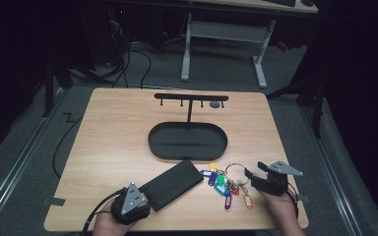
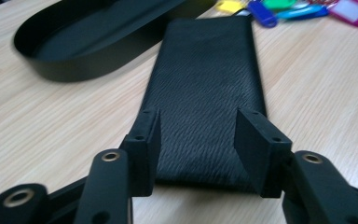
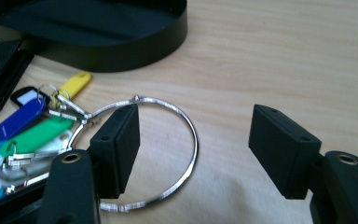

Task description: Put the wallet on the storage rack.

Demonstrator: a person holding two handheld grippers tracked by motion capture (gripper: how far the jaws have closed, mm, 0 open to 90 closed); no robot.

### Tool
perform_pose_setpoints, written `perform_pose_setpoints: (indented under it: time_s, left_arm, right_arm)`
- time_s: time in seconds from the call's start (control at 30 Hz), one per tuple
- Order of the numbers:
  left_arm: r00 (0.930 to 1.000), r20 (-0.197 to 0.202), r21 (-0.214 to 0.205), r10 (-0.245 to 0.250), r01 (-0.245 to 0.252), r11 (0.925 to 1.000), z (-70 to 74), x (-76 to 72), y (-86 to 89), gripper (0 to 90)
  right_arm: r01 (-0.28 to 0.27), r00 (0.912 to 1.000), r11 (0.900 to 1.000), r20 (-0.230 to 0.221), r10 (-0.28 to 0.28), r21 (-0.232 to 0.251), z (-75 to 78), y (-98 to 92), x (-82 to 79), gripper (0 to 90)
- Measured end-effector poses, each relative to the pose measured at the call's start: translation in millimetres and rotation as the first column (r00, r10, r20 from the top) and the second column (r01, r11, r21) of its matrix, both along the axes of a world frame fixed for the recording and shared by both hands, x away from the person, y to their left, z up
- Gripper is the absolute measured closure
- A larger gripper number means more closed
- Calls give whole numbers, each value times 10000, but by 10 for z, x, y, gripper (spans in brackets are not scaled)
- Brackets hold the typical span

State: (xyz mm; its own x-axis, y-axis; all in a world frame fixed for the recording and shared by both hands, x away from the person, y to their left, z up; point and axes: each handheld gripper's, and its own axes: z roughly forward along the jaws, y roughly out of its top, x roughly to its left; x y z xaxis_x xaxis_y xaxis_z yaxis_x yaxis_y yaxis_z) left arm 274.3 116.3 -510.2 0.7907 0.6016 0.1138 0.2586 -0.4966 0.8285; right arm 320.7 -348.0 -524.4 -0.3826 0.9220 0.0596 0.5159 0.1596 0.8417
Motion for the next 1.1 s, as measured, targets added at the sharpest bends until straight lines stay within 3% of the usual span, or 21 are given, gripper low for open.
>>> perform_pose_setpoints:
  time_s: [0.13, 0.37, 0.57, 0.9, 1.1]
  left_arm:
    - [9993, 40, 149, -363, 362, 9992, -4, 39, -104, 515]
    - [9965, -297, 256, -782, 789, 9965, -44, 84, -229, 494]
    - [9954, -307, 381, -907, 918, 9950, -73, 82, -355, 479]
    - [9933, 177, 1149, -1141, 1114, 9871, -139, 135, -709, 488]
    - [9932, 767, 1887, -880, 722, 9794, -171, 158, -811, 505]
  right_arm:
    - [119, 9999, 9999, -37, -119, 81, -11, -80, -91, 338]
    - [415, 9991, 9990, 12, -416, 148, -7, -168, -195, 341]
    - [419, 9991, 9990, 49, -420, 123, -7, -165, -195, 341]
    - [176, 9997, 9998, 142, -178, 90, -1, -103, -124, 341]
    - [31, 9999, 10000, 97, -32, 30, -9, -83, -105, 340]
